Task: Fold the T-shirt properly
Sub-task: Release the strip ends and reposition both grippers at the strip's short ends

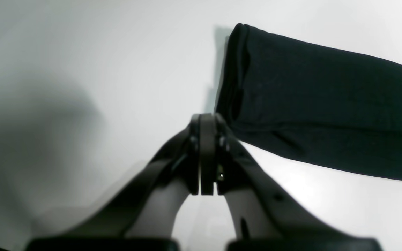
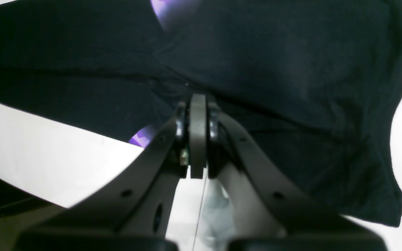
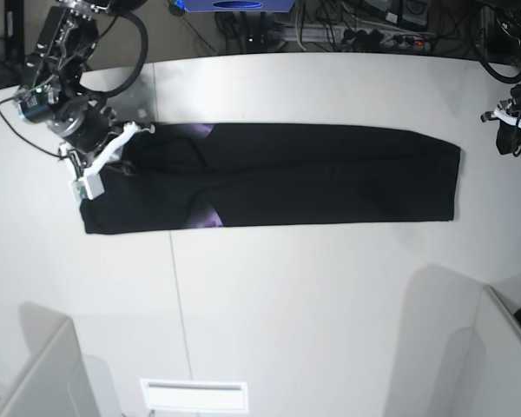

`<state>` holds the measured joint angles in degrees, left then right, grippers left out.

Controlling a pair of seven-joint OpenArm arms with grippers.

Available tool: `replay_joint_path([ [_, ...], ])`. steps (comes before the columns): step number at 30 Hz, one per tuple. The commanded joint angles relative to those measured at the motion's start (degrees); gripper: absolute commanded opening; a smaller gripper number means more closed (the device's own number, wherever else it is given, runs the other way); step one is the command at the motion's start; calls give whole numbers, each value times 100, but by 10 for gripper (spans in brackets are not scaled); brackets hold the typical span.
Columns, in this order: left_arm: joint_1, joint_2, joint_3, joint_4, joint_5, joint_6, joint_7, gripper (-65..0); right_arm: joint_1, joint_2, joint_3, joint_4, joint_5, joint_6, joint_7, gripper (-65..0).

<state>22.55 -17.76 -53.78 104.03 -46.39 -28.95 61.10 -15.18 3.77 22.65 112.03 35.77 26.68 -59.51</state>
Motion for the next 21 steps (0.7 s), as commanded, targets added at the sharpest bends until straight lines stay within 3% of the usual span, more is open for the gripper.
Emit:
replay_joint_path([
  [1, 0, -110, -24, 89, -77, -37, -101, -650, -42, 85, 60, 98, 49, 53, 100, -650],
  [4, 36, -110, -24, 89, -16, -46, -101, -650, -253, 181, 69, 107, 41, 71, 214, -650],
  [7, 0, -92, -16, 125, 512, -63, -128, -650, -631, 322, 7, 107, 41, 71, 724, -650],
  [12, 62, -110, 644, 72, 1417, -81, -1499, -650, -1273, 665, 7, 63, 32, 80, 1920, -650],
  [14, 123, -110, 881, 72, 1496, -213, -1684, -650, -1414, 744, 16, 63, 32, 53, 2175, -650],
  [17, 36, -110, 1039, 81, 1400, -582, -1675, -650, -1484, 779, 16, 63, 32, 44, 2184, -650],
  [21, 0, -48, 1119, 72, 1268, -644, -1675, -650, -1537, 770, 16, -139, 32, 44, 2184, -650],
])
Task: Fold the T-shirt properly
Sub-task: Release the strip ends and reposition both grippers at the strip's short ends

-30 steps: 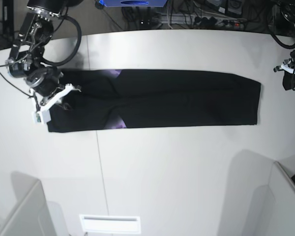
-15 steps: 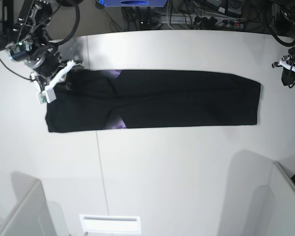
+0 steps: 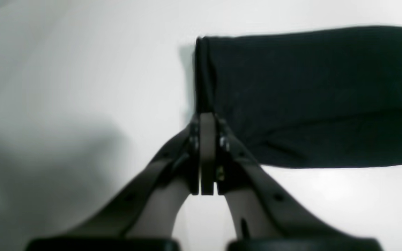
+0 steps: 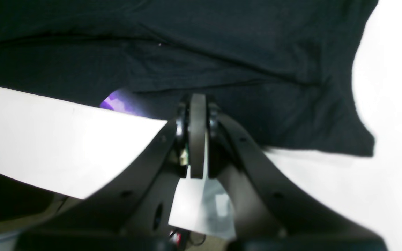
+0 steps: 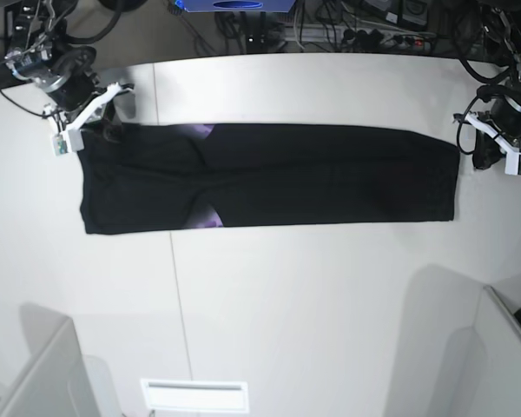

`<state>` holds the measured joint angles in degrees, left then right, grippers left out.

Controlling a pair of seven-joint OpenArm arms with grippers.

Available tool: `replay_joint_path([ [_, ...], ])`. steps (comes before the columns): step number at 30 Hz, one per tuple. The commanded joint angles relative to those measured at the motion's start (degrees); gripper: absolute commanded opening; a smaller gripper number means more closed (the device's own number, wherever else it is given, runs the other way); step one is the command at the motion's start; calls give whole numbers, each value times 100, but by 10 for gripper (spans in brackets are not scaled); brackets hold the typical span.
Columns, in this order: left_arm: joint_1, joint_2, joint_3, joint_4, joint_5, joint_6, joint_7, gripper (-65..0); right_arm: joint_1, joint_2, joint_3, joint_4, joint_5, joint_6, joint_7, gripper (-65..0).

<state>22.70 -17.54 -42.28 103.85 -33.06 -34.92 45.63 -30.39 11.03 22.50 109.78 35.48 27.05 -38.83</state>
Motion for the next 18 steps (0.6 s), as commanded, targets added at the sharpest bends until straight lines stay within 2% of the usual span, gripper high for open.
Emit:
replay_joint_path([
  [1, -15, -44, -40, 89, -66, -47, -127, -650, -16, 53, 31, 16, 60, 7, 116, -650],
  [4, -15, -35, -40, 89, -66, -56, -127, -647, -25, 53, 31, -125, 60, 7, 125, -650],
  [9, -15, -35, -49, 89, -101, -73, -127, -285, -7, 53, 22, -274, 60, 16, 133, -650],
  [12, 3, -44, -57, 45, -655, -73, -127, -140, 2, 53, 22, -274, 60, 16, 133, -650],
  [15, -15, -70, -57, -368, -1314, -73, -127, -97, 2, 53, 22, -274, 60, 16, 133, -650],
  [18, -164, -123, -14, -930, -1411, -73, -127, -102, 2, 62, 22, -274, 60, 16, 133, -650],
])
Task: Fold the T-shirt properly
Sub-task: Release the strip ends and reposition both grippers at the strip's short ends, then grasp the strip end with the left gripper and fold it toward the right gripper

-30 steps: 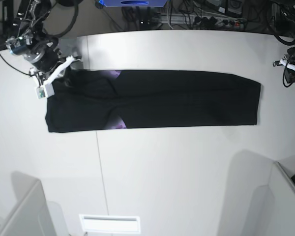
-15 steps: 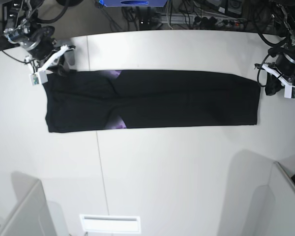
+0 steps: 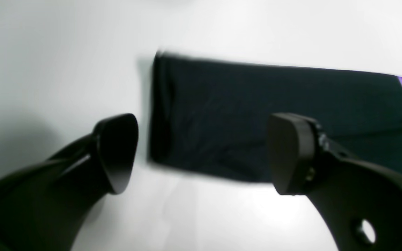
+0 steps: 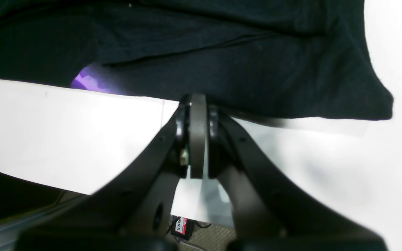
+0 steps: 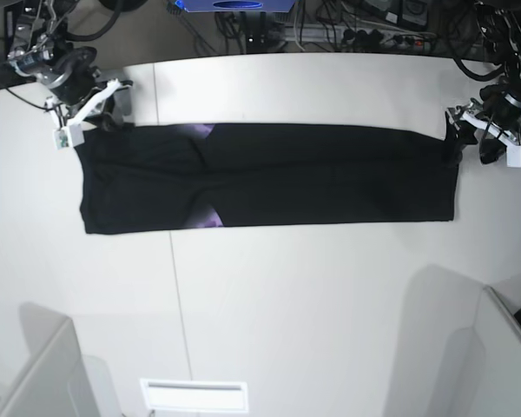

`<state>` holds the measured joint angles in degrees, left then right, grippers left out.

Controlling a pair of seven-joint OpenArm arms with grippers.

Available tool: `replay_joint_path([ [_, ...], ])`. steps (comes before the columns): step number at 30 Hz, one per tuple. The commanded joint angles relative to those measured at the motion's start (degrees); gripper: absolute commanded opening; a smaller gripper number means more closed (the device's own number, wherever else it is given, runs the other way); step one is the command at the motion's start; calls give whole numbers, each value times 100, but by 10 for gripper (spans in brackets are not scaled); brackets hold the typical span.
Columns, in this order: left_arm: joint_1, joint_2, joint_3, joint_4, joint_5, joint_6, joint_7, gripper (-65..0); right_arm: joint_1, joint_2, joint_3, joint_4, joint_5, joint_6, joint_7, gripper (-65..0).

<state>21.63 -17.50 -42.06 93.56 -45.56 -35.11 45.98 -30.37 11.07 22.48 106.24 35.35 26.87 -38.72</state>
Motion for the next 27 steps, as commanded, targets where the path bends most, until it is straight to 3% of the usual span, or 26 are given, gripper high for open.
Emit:
replay_joint_path([
  [1, -101, -154, -27, -50, -160, -54, -162, -102, 0, 58, 25, 71, 73, 34, 123, -650],
  [12, -383, -189, -79, -288, 314, -18, -162, -102, 88, 58, 25, -87, 73, 34, 114, -650],
  [15, -462, -365, -35, -402, 604, -18, -162, -102, 114, 58, 25, -254, 73, 42, 114, -650],
  [20, -972, -347, -9, -842, 1097, -27, -162, -102, 123, 58, 25, -254, 73, 51, 123, -650],
  [27, -1385, -338, 694, -1431, 1343, -27, -189, -102, 184, 58, 25, -228, 73, 51, 114, -650],
])
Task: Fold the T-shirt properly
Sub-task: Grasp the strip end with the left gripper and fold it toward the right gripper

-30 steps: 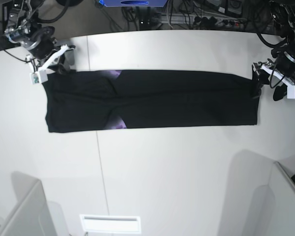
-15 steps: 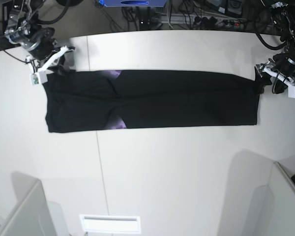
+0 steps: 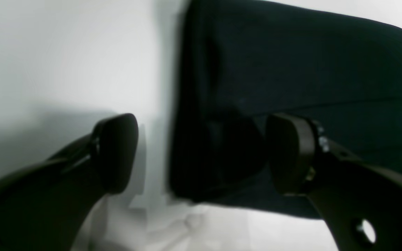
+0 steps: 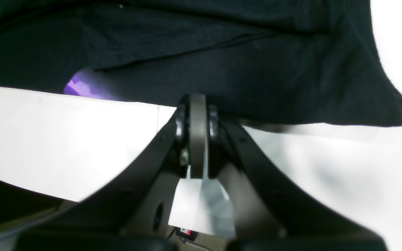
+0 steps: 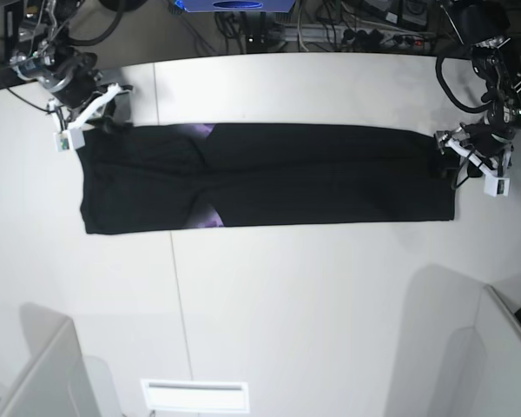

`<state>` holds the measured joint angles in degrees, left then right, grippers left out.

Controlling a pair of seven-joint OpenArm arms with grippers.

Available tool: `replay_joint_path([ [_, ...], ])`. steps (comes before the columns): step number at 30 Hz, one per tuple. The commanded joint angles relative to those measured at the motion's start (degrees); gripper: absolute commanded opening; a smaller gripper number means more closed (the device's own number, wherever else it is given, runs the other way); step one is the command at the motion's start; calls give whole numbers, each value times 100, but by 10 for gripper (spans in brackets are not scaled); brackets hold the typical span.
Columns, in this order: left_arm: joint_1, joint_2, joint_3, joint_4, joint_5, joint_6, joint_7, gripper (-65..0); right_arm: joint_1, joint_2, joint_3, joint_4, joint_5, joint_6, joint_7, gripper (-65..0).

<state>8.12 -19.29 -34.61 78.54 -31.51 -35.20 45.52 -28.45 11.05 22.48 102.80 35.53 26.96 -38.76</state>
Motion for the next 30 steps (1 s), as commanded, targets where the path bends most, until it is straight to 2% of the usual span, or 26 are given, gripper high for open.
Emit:
replay_joint_path([
  [1, -34, -159, -25, 27, -63, -18, -143, -102, -8, 60, 25, 115, 56, 42, 118, -650],
  [6, -175, -141, 345, -448, -63, -10, -160, -102, -26, 60, 25, 115, 56, 42, 118, -650],
  [12, -192, -80, 389, -615, -71, -10, -169, -115, -26, 60, 25, 115, 56, 42, 118, -650],
  [13, -192, -80, 389, -597, -71, -10, -169, -150, -26, 60, 25, 115, 56, 42, 118, -650],
  [15, -192, -80, 389, -632, -71, -10, -143, -270, -34, 60, 25, 115, 56, 42, 118, -650],
  [20, -192, -71, 380, -659, -71, -10, -152, -629, -34, 51, 25, 115, 56, 42, 118, -650],
  [21, -192, -71, 353, -659, -71, -10, -152, -650, -34, 51, 25, 115, 56, 42, 118, -650],
  [27, -201, -115, -86, -606, -63, -10, -169, -650, -43, 51, 25, 106, 65, 51, 101, -650],
  [30, -201, -326, -297, -544, -63, -10, -169, -650, -34, 25, 25, 124, 74, 51, -23, -650],
])
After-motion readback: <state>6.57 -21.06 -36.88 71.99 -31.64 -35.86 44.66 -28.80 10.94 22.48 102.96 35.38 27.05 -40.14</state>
